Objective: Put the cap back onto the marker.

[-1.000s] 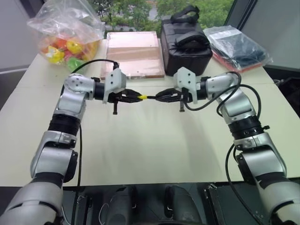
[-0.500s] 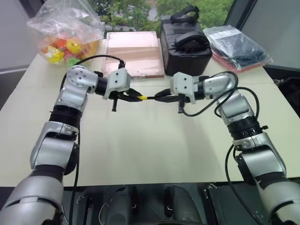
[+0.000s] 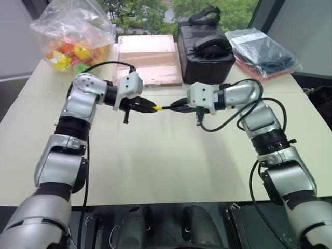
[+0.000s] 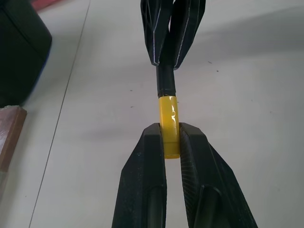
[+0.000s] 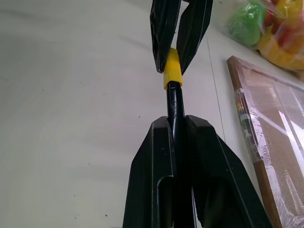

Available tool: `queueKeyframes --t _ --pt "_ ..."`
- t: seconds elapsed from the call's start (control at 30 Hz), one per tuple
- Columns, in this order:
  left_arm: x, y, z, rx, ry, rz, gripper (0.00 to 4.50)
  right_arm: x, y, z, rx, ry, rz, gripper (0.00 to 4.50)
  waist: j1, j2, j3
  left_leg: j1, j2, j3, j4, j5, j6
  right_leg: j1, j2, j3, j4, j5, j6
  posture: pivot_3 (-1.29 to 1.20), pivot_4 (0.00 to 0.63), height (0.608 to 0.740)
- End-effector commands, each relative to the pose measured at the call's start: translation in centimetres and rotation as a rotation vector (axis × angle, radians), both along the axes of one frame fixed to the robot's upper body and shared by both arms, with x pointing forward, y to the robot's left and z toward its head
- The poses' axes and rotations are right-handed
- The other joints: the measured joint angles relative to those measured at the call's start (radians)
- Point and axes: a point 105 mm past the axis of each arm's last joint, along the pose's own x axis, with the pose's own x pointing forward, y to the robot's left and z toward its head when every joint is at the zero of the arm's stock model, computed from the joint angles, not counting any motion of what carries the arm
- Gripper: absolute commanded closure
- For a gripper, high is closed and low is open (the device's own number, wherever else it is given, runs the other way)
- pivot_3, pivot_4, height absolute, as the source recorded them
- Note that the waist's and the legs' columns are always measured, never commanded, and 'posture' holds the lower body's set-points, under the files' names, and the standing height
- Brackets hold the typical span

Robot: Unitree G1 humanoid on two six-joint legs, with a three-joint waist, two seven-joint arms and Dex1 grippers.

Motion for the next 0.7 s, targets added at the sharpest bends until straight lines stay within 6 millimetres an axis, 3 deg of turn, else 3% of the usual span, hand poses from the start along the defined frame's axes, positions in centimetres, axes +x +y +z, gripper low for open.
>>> queueKeyframes --t 0.03,0.43,0.7 --pt "-0.5 -2.8 1.9 -0.061 -0.071 -0.091 4.46 -0.4 1.2 2.6 0.075 -0.067 0.019 4.5 0.0 0.0 0.0 0.0 0.0 0.0 0.0 0.0 0.0 0.0 0.0 0.0 0.0 0.0 0.0 0.0 0.15 0.74" --pt "-0.6 -4.9 1.6 -0.004 -0.3 -0.153 4.46 -1.1 1.7 3.2 0.14 0.045 0.045 4.5 -0.001 0.0 0.0 0.0 0.0 0.0 0.0 0.0 0.0 0.0 0.0 0.0 0.0 0.0 0.0 0.0 0.15 0.74" --pt "-0.9 -4.8 0.4 0.033 -0.249 -0.175 4.46 -1.0 1.8 3.4 0.139 0.045 0.047 4.5 0.0 0.0 0.0 0.0 0.0 0.0 0.0 0.0 0.001 0.0 0.0 0.0 0.0 0.0 0.0 0.0 0.15 0.74"
